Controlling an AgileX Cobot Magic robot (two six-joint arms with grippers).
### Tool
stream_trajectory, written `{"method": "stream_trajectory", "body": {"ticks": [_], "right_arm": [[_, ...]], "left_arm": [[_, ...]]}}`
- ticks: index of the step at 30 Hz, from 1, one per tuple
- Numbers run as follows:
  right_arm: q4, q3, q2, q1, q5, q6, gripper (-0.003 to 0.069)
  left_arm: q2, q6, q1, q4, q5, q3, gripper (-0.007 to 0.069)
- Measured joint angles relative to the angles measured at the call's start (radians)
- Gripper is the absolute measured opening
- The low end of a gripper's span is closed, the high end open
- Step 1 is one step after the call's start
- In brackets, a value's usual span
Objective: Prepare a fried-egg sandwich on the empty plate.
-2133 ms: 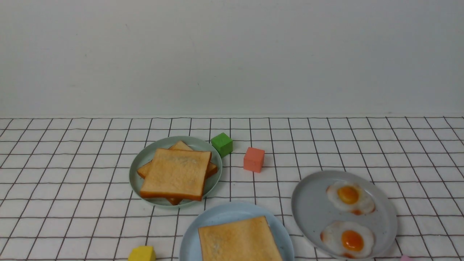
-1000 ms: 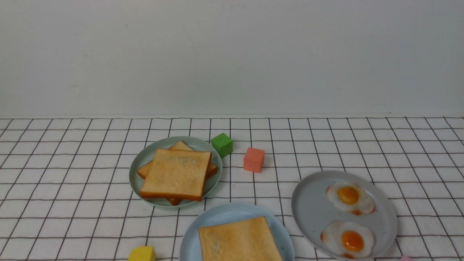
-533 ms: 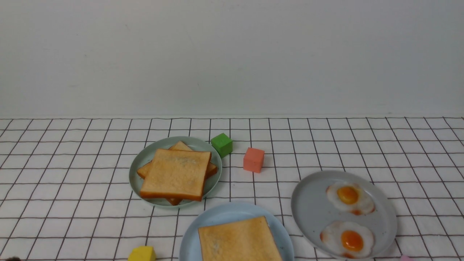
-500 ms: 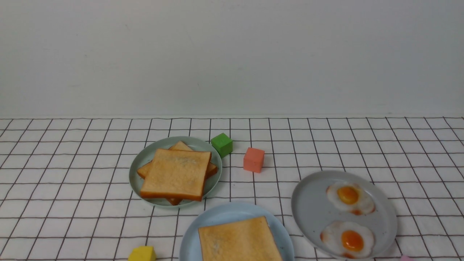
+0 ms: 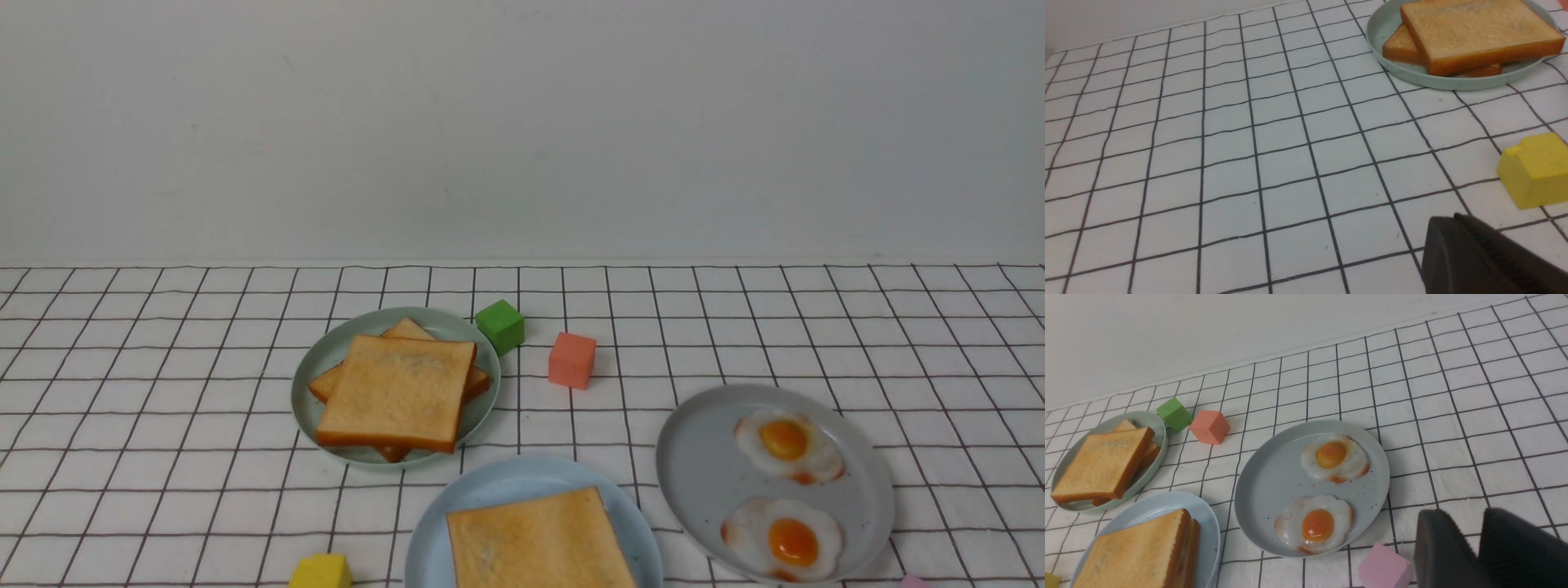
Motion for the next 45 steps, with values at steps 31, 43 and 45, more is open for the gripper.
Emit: {"method": "stream_trajectory", "body": {"ticks": [31,43,45], "right_arm": [[-0.001,0.011,0.0,0.0,0.001,0.0,0.0216],[-0.037,0.227,-0.089,-0.259,-0.276,-0.102,0.0227],[-0.029,0.28,-0.108,-0.301,-0.304,-0.104,0.0228]], "left_arm": [[0.0,0.006,0.125,0.003,0.0,0.0,0.0029],[0.0,0.006,0.125,0.003,0.0,0.0,0.0036],[0.0,0.006,0.125,0.003,0.0,0.0,0.0036]]}}
